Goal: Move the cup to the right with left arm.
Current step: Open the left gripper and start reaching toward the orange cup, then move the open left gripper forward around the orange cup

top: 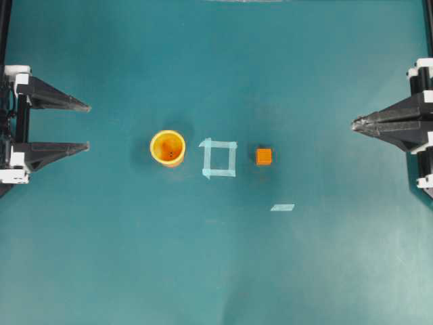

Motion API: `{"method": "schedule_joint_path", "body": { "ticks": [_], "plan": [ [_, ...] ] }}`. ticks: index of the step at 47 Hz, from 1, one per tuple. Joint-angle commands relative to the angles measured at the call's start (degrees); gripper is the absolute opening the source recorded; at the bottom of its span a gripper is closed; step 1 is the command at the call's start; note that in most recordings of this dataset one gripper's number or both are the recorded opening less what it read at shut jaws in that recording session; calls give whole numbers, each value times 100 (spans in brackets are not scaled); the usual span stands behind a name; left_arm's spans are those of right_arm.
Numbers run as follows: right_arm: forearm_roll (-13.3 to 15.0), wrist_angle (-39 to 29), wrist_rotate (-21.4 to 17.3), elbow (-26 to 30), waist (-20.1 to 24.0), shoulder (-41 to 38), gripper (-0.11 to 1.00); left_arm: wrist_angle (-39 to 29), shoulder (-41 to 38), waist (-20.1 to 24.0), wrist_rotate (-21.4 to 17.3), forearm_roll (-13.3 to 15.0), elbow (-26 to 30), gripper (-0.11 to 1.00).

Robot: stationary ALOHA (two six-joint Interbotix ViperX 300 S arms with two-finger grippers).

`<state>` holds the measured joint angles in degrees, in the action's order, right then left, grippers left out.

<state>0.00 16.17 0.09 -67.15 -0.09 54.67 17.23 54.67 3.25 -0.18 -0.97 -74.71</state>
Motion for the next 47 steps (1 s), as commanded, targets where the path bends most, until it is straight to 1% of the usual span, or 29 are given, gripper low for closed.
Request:
{"method": "schedule_joint_path", "body": {
  "ticks": [1,6,12,18,25,32,39,47],
  "plan": [
    [-9,18,-9,167,0,-18,-1,220,-141,79,0,0,-88,72],
    [-9,26,-9,176,-9,-26,-1,606,-466,79,0,0,-237,70],
    [-9,9,-9,193,-9,-18,-1,1169,-1195,79,-26,-35,-290,70],
    [-18,-105,18,211,-9,-9,-1,1740,-2162,79,-53,-88,-237,70],
    [-9,-272,35,220,-18,35,-1,2487,-3375,53,-97,-105,-53,70],
    [9,-352,62,255,-53,114,-1,3050,-4491,44,-105,-105,316,70],
    [18,-439,79,290,-70,229,-1,3287,-5353,0,-105,-123,686,71],
    [35,-562,105,352,-70,378,-1,3419,-5766,-9,-114,-123,800,71]
  ]
}}
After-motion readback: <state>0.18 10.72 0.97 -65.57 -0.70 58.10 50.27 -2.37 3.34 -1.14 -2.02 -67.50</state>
